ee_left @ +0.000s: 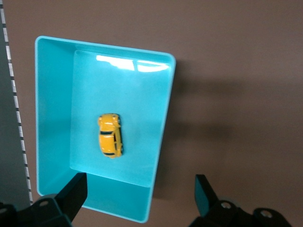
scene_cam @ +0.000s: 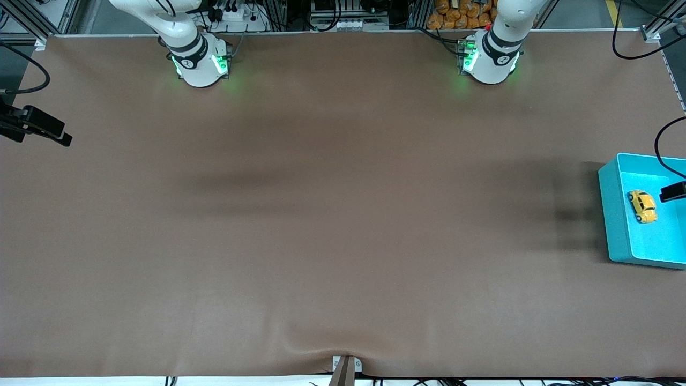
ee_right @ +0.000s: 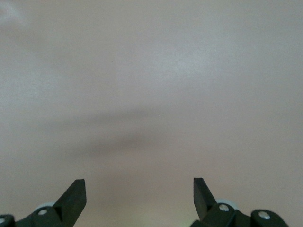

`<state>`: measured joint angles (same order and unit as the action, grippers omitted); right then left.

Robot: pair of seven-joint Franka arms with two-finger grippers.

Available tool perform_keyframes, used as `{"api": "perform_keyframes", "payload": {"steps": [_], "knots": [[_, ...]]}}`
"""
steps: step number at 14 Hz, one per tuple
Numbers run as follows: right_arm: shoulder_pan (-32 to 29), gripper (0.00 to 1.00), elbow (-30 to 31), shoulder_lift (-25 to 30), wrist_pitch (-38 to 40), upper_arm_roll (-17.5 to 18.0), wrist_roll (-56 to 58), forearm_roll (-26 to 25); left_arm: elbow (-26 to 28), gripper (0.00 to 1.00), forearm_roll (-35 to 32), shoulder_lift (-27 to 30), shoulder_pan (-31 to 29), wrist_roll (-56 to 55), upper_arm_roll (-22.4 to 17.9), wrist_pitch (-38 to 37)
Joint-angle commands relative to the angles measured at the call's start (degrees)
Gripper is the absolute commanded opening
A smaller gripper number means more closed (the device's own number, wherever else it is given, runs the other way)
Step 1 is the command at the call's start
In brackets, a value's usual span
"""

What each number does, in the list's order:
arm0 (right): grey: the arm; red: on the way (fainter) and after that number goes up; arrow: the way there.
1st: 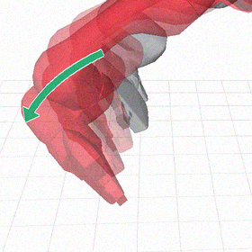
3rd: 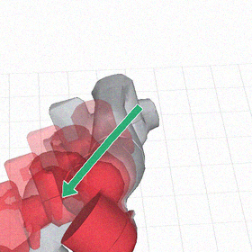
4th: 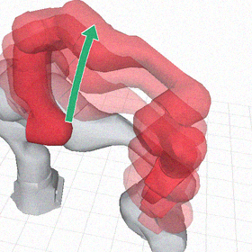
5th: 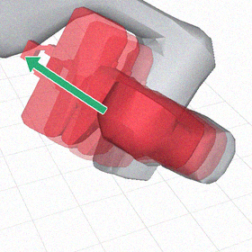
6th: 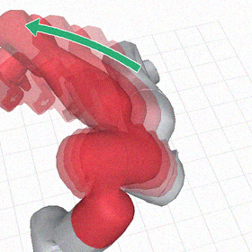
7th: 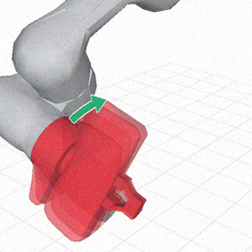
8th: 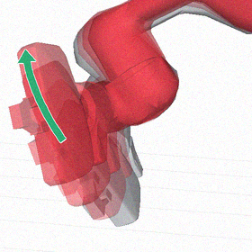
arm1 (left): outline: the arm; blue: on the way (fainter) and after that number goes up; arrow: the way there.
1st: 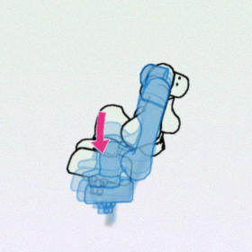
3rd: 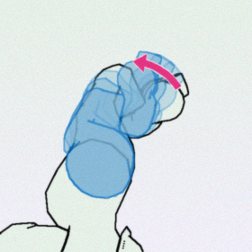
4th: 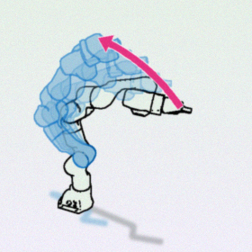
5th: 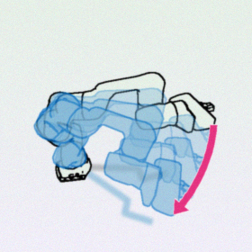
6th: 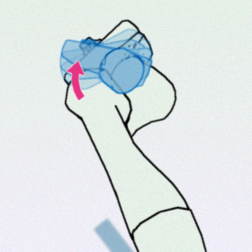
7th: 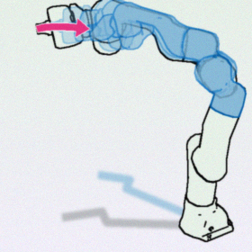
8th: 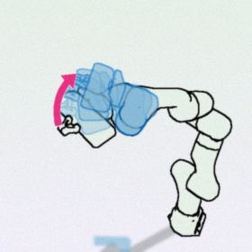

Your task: Wind and store yellow beetle car

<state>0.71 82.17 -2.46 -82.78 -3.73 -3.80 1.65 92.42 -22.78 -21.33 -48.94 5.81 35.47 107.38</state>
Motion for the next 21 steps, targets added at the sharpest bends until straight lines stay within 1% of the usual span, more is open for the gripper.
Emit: {"api": "perform_keyframes", "payload": {"steps": [1,2,3,5,8,9,13,15,16,17,19,21], "knots": [[-0.4,1.0,0.0,0.2,0.0,0.3,0.1,0.0,1.2,1.0,0.5,4.1,0.2,-4.0,2.5,-3.8],[-0.4,1.0,0.0,0.2,-0.1,0.3,0.1,0.0,1.2,1.0,2.1,5.3,2.1,-4.6,1.9,-4.0],[-0.4,1.0,0.0,0.2,-0.1,0.3,0.1,0.0,1.4,1.0,4.4,6.8,3.4,-4.6,0.1,-4.5],[-0.4,1.0,0.0,0.2,-0.1,0.3,0.1,0.0,1.4,1.0,9.0,10.4,8.8,-4.1,-5.0,-6.7],[-0.4,1.0,0.0,0.2,-0.2,0.3,0.1,0.0,1.3,1.0,13.7,14.5,21.1,-4.0,-15.3,-10.1],[-0.4,1.0,0.0,0.2,-0.1,0.3,0.1,0.0,1.2,1.0,14.7,15.5,25.0,-4.1,-18.1,-11.5],[-1.3,1.0,-0.1,0.2,-0.2,0.7,0.1,0.1,0.9,1.0,17.3,20.0,38.3,-4.7,-26.6,-16.7],[-1.9,1.0,-0.1,0.2,-0.3,1.3,0.1,0.1,0.7,1.0,18.7,21.5,41.7,-4.8,-28.0,-19.6],[-3.2,1.0,-0.1,0.2,-0.3,2.6,0.1,0.1,0.3,1.0,19.7,22.6,43.1,-4.8,-28.8,-20.5],[-4.0,1.0,-0.1,0.2,-0.3,3.5,0.1,0.0,-1.3,1.0,20.0,22.7,44.4,-5.0,-29.4,-22.1],[-4.5,1.0,-0.1,0.2,-0.5,3.6,0.1,0.1,-4.8,1.0,20.1,22.7,47.0,-6.7,-30.2,-25.6],[-4.7,1.0,-0.1,0.1,-0.5,3.7,0.1,0.1,-5.6,1.0,20.0,22.8,48.9,-8.4,-30.5,-26.9]]}}
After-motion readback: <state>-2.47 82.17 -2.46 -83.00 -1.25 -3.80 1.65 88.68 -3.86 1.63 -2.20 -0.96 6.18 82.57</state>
